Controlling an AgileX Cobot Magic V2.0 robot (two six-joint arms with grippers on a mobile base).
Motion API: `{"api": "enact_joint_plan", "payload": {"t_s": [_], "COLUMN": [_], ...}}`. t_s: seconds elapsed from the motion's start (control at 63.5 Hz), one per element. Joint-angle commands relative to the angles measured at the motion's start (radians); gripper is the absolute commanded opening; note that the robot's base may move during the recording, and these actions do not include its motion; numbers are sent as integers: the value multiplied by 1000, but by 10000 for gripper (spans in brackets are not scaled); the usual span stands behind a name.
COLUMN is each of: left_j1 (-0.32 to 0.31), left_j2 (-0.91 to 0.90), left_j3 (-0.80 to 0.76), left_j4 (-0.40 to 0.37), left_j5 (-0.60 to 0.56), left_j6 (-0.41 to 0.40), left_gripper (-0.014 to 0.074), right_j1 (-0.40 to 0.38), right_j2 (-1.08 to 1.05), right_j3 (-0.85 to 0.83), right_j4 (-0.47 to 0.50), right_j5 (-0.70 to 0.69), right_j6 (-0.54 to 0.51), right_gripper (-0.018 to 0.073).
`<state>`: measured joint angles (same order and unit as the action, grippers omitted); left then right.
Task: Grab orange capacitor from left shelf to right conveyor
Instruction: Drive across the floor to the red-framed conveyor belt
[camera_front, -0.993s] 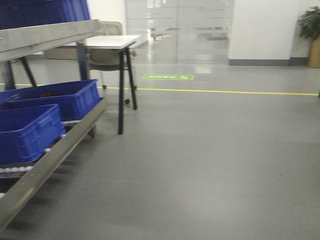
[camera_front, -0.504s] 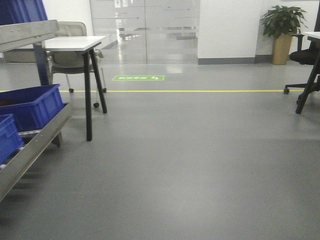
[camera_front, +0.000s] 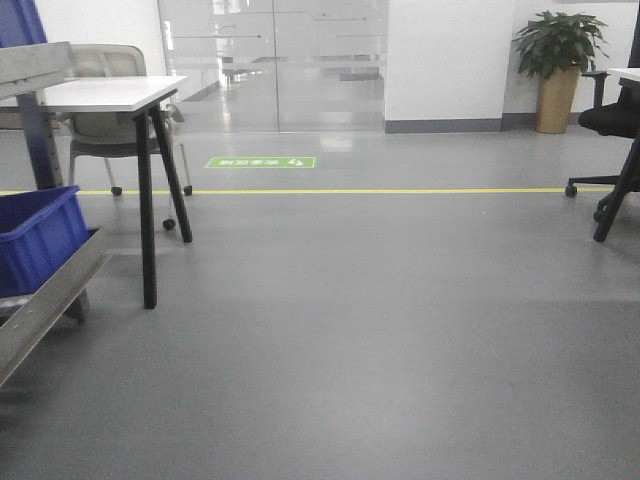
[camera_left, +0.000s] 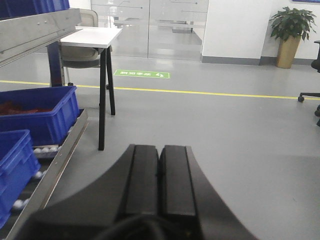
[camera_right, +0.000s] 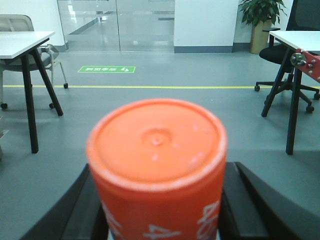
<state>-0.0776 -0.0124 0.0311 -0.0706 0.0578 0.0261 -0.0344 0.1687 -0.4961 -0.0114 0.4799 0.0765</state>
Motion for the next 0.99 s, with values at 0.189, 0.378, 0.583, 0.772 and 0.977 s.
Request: {"api": "enact_joint_plan", "payload": {"t_s": [0.189, 0.378, 0.583, 0.772, 0.977], "left_j1": [3, 3, 3, 3, 3], "left_j2": [-11, -11, -9, -9, -9], "left_j3": [-4, -4, -4, -4, -4], "left_j4": [-3, -3, -3, -3, -3], "left_j5": [-88, -88, -88, -88, -88], "left_j6": [-2, -2, -2, -2, -2], "left_gripper": [-127, -127, -127, -127, -127], "right_j1": [-5, -5, -5, -5, -5], "right_j2": [13, 13, 13, 13, 13], "right_j3": [-27, -27, -27, -27, -27], "right_j4": [-11, -11, -11, -11, -11], "right_j5": [-86, -86, -86, -86, -86], "right_j6": [-4, -4, -4, -4, -4], "right_gripper": [206, 206, 206, 206, 206]}}
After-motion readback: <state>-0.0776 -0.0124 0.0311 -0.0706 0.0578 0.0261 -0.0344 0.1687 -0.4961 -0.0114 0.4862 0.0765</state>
